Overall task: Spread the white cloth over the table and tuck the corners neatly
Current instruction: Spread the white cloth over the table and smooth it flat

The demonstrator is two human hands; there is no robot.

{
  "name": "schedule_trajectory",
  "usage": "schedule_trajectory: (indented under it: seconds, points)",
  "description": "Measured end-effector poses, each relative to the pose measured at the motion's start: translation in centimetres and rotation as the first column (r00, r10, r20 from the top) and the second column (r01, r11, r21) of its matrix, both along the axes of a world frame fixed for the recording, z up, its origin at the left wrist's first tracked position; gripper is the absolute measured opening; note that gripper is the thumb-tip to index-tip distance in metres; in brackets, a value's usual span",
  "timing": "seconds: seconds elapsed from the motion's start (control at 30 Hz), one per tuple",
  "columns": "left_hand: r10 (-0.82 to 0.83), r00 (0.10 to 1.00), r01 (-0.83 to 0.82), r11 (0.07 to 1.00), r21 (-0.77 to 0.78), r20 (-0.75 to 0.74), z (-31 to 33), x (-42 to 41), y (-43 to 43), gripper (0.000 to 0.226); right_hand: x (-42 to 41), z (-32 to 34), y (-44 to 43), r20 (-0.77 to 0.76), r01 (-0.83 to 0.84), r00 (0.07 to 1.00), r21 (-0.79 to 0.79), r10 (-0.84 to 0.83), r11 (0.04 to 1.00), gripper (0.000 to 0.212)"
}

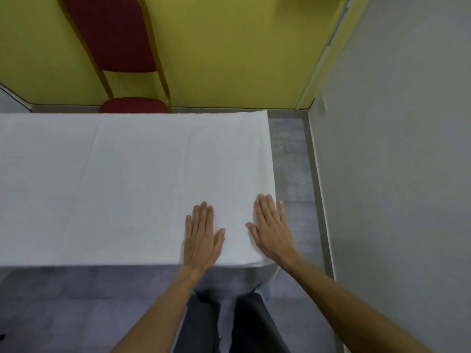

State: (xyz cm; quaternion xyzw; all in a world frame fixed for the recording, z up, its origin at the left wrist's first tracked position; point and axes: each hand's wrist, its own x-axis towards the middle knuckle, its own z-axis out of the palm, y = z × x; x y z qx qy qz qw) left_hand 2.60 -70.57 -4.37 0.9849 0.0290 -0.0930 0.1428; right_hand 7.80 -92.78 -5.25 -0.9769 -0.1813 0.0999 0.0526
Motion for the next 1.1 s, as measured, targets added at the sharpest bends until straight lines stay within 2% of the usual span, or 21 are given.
schedule_trajectory:
  seconds: [0.07,0.27,0.4,0.53,0.6,0.67,0.77,0.83,0.93,1.0,1.1]
  points:
    - [0.044,0.999,-0.043,0.998,0.050,-0.022,-0.6,0.2,-1.5,0.071,2.8,-0.3,-1.0,-0.007,-0.004,1.000,0.019,0.004,1.000,0.072]
    - [0.032,0.998,-0.038,0.994,0.107,0.057,-1.2,0.3,-1.4,0.071,11.0,-0.4,0.2,-0.056,0.046,0.998,0.143,-0.039,0.989,0.067]
    - [0.028,0.997,-0.039,0.989,0.142,0.076,-1.5,0.4,-1.5,0.072,13.1,-1.0,1.2,-0.035,0.086,0.996,0.177,-0.081,0.980,0.066]
    - [0.038,0.997,-0.045,0.992,0.116,0.063,-1.2,0.6,-1.4,0.072,13.6,-0.8,0.3,-0.089,0.119,0.991,0.308,-0.096,0.944,0.068]
    - [0.045,0.998,-0.049,0.994,0.099,0.047,-1.1,0.7,-1.4,0.072,12.6,-0.7,-1.0,-0.149,0.141,0.985,0.367,-0.091,0.920,0.072]
    - [0.047,0.999,-0.049,0.995,0.082,0.027,-0.8,0.6,-1.2,0.072,11.0,-0.7,-2.7,-0.274,0.219,0.955,0.399,-0.112,0.890,0.079]
    - [0.064,0.998,-0.065,0.996,0.058,0.023,-0.5,0.2,-1.6,0.074,9.8,0.2,-5.3,-0.470,0.395,0.857,0.340,-0.210,0.853,0.096]
    - [0.155,0.987,-0.156,0.988,0.002,0.047,-0.1,0.2,-2.6,0.078,10.4,1.4,-5.7,-0.408,0.308,0.899,0.329,-0.159,0.893,0.092]
    - [0.286,0.956,-0.277,0.954,-0.115,0.070,1.3,1.4,-6.5,0.084,12.6,3.4,-3.8,-0.180,0.004,0.982,0.289,0.050,0.957,0.082]
    - [0.336,0.940,-0.325,0.934,-0.148,0.058,2.1,2.3,-10.0,0.090,13.3,3.9,-1.7,-0.117,-0.204,0.964,0.238,0.237,0.950,0.076]
    - [0.431,0.902,-0.425,0.892,-0.155,0.007,2.6,3.6,-15.2,0.098,13.4,3.0,0.3,-0.088,-0.508,0.847,0.162,0.525,0.846,0.071]
